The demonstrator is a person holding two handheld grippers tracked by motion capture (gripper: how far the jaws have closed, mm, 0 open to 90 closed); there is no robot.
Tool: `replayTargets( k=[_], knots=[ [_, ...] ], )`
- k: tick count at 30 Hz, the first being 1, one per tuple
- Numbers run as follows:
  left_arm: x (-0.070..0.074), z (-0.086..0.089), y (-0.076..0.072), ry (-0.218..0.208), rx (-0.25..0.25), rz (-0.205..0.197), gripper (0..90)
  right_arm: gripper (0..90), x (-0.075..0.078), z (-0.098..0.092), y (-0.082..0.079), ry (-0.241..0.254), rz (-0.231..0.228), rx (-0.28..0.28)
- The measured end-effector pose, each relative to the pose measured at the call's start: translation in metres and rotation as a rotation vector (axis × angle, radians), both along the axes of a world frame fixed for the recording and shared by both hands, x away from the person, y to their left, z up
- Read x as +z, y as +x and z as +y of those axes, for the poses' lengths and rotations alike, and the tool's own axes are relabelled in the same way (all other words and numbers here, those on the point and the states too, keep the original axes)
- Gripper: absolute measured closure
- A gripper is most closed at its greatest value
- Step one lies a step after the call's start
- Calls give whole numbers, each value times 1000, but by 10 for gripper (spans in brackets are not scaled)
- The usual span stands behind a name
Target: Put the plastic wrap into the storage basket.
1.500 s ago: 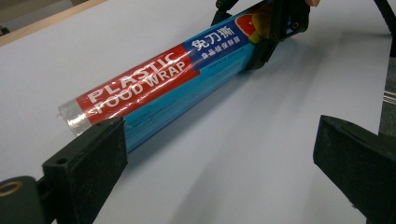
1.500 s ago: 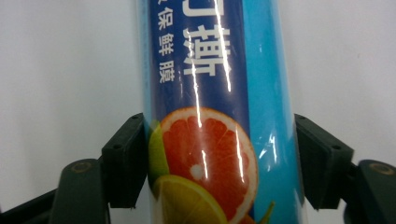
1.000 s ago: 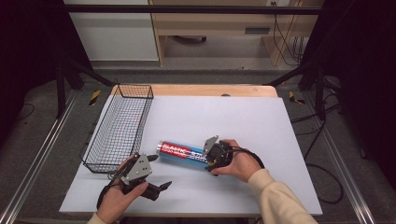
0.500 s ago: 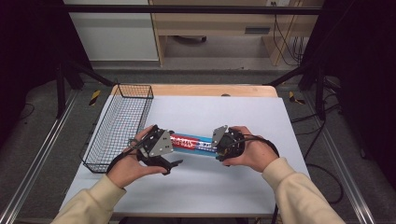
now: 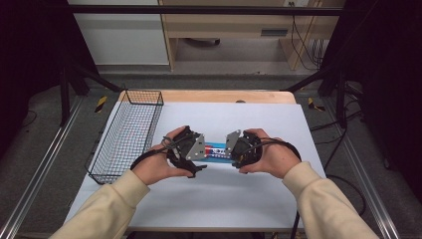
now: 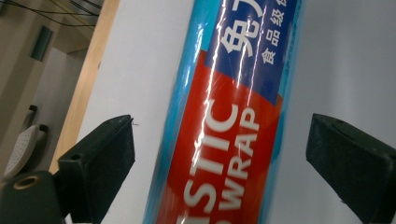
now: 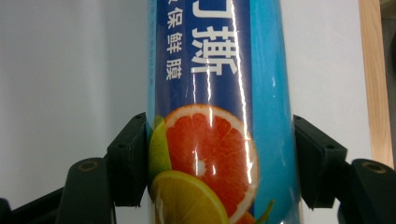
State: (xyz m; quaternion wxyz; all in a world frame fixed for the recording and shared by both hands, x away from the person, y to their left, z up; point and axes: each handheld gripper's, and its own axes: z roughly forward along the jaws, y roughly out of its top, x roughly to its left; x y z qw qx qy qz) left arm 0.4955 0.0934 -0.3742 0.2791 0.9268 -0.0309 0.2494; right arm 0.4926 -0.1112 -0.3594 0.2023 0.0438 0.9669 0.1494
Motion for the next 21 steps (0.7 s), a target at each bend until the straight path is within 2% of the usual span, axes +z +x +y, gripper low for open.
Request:
replayTargets(
  k=[4,10,13,15,17,18,21],
  knots=[
    [-3,-6,2,23,-7,5,110,317,4,5,-3,-15,-5,10],
    [-5,-11,3,41,-8,7,152,317,11,11,-6,-10,-14,32],
    [-5,-12,3,47,-4,5,185,317,13,13,-8,-18,-19,36],
    [-6,-11,3,47,-5,5,237,317,13,14,-8,-24,-21,33],
    [-6,-10,3,58,-4,20,252,318,13,15,-9,-23,-23,42],
    [-6,-10,3,62,-7,24,290,317,13,16,-9,-25,-20,36],
    [-7,-9,2,55,0,17,292,317,12,16,-8,-23,-25,41]
  ],
)
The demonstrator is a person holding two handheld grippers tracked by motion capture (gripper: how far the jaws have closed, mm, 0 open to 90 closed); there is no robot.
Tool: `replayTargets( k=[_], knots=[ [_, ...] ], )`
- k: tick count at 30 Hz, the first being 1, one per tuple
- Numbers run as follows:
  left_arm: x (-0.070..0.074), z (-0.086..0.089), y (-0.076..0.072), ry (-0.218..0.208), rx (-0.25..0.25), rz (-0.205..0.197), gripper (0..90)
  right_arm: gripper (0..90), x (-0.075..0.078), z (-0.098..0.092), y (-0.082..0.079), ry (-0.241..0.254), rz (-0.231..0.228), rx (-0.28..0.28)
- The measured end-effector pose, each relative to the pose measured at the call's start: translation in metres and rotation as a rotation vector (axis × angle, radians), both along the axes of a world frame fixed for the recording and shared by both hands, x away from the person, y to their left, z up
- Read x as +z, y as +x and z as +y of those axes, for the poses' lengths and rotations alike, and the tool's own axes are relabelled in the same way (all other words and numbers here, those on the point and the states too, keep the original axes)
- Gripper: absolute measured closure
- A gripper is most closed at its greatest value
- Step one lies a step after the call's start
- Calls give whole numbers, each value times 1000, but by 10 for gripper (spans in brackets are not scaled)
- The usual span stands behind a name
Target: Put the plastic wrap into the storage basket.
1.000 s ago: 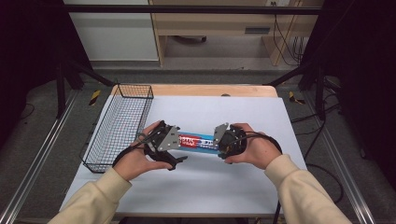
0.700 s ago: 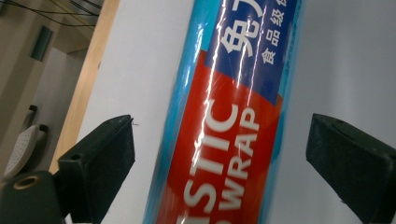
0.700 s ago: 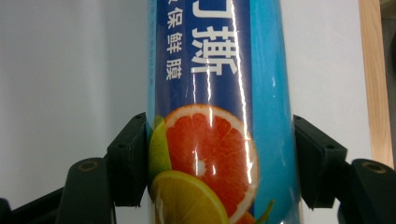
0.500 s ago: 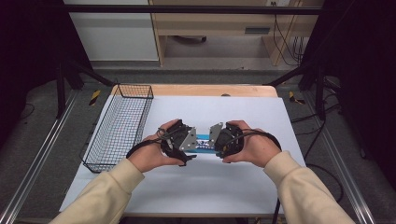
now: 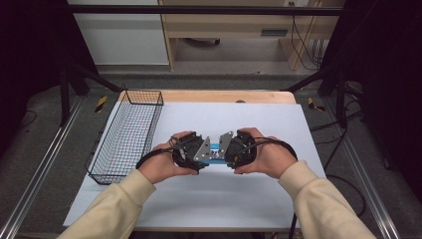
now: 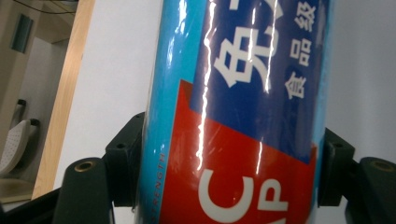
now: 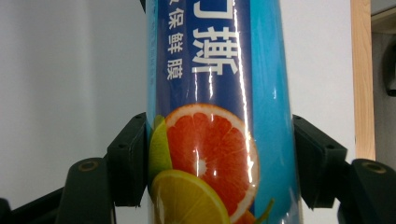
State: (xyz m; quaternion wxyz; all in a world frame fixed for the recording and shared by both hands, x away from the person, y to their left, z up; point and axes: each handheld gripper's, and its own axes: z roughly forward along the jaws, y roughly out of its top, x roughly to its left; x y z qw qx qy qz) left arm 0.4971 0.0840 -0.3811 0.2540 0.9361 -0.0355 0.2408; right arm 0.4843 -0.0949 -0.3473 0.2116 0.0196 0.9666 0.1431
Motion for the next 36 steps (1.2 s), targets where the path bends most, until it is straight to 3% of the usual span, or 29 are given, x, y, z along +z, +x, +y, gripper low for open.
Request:
replayTargets(
  k=[12,13,15,17,24,25,28,30,36],
  knots=[
    [-4,6,-10,-11,21,-24,298,305,-6,3,-3,1,-10,17],
    [-4,7,-10,-6,27,-20,298,225,-7,4,-4,0,-42,21],
    [-5,9,-9,5,32,-28,299,140,-8,2,-3,-21,-44,6],
    [-6,11,-9,22,37,-33,299,105,-8,-3,-2,-34,-74,-1],
    [-6,17,-12,19,50,-33,299,77,-12,-29,0,-70,-67,-60],
    [-5,20,-12,22,52,-38,299,80,-13,-39,0,-66,-82,-76],
    [-4,23,-14,32,62,-44,299,85,-13,-48,-2,-56,-69,-107],
    [-1,29,-16,33,76,-47,299,78,-13,-67,-6,-21,-84,-144],
    [6,40,-15,21,103,-56,300,86,-22,-90,-4,82,-84,-254]
  ],
)
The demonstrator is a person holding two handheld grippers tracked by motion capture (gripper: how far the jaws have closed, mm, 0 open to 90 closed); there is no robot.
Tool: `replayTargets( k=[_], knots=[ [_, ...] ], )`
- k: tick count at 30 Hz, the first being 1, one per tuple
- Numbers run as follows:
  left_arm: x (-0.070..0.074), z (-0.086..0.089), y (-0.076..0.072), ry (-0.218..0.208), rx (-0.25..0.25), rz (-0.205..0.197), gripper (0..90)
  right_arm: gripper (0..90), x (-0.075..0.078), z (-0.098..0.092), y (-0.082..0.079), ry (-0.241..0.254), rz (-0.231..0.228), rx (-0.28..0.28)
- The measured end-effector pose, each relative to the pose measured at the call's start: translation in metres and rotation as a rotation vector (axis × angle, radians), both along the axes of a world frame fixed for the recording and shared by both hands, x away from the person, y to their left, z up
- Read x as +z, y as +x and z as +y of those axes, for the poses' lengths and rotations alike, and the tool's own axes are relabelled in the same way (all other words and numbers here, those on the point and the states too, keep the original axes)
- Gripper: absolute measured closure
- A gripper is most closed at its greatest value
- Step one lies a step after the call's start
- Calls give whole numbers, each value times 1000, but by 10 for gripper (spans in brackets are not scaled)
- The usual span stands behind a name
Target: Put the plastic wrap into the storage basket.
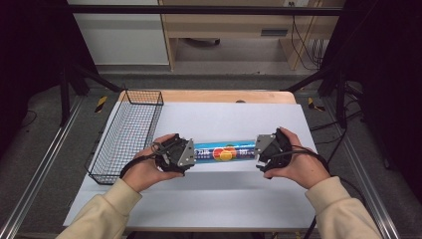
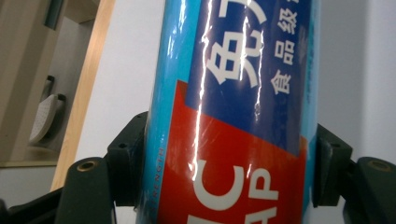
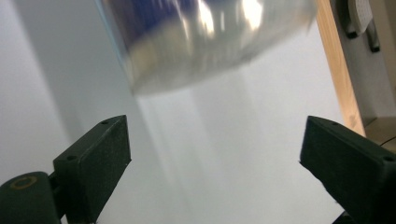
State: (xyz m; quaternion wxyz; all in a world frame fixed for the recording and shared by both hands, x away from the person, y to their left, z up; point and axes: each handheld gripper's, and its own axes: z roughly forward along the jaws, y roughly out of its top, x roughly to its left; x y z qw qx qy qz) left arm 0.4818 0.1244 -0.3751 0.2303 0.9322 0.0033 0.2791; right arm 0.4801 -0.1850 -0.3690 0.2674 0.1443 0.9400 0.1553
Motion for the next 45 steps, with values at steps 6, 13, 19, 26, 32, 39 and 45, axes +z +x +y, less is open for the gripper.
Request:
replayTargets(
  k=[6,13,19,26,32,39,45],
  knots=[
    [7,5,0,-24,15,-10,300,127,-11,-9,7,72,-15,-94],
    [15,16,3,-89,58,-10,302,138,-28,-9,9,289,-139,-297],
    [20,22,4,-99,81,-23,302,143,-50,-14,7,427,-123,-393],
    [26,30,2,-123,110,-27,303,150,-71,-15,-3,478,-173,-515],
    [34,37,-3,-149,137,-40,303,134,-78,-19,-8,493,-190,-556],
    [43,48,-10,-219,177,-50,303,125,-79,-35,-12,550,-196,-651],
    [52,53,-11,-201,216,-67,304,128,-78,-40,-16,572,-196,-671]
  ],
)
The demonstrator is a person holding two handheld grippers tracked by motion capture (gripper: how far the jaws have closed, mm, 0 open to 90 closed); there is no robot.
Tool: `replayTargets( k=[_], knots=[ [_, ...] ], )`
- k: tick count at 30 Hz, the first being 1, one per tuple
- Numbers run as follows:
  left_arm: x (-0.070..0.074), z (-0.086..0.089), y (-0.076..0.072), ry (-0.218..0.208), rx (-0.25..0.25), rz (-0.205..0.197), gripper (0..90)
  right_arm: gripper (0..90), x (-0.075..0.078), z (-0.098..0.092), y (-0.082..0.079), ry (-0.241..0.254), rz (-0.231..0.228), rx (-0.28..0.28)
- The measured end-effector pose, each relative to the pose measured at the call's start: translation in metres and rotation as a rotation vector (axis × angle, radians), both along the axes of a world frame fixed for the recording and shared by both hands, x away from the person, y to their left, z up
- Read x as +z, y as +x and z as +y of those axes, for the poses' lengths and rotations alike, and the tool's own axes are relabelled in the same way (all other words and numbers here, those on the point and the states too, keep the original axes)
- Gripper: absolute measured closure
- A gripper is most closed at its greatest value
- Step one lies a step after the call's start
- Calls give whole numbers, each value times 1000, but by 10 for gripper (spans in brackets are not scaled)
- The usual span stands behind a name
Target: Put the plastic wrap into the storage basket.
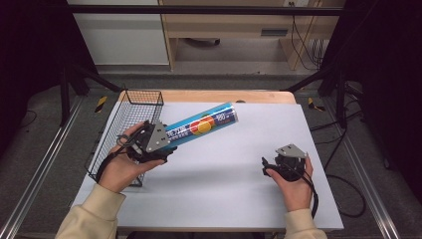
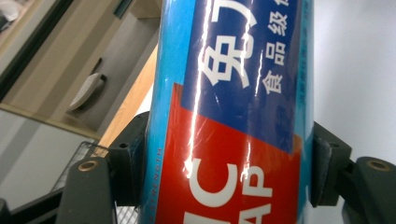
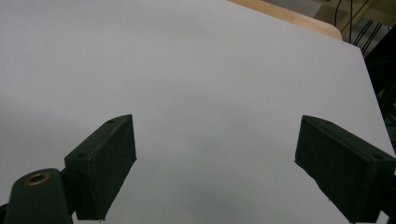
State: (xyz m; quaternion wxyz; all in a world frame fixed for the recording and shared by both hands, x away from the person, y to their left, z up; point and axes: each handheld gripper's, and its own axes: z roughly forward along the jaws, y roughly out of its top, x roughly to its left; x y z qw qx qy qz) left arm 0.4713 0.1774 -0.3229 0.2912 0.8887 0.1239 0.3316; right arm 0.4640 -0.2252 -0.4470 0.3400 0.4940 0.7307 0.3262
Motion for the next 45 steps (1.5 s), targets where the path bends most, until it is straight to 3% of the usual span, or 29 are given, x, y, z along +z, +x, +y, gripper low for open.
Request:
replayTargets(
  k=[7,10,18,21,22,29,30,34,39,45],
  knots=[
    [10,11,-1,17,68,-10,305,130,-1,-1,-2,6,2,-2],
    [19,23,-4,24,143,-12,305,130,0,-2,-4,8,-3,-1],
    [26,38,-2,10,247,-29,306,128,-1,-3,-4,14,5,4],
    [28,40,7,1,267,-32,306,106,-3,-3,-2,19,4,-26],
    [29,41,15,-20,277,-28,306,109,-3,-3,-1,26,2,-42],
    [26,37,43,-33,292,-9,307,109,-5,1,0,20,9,-38],
    [24,34,51,-48,306,-1,308,109,-4,2,0,21,1,-39],
    [26,30,60,-42,343,2,308,109,-3,5,0,27,-10,-49],
    [28,30,60,-43,409,7,308,92,-4,3,2,29,-5,-58],
    [31,37,46,-39,433,4,309,91,-7,0,5,24,13,-89]
  ],
)
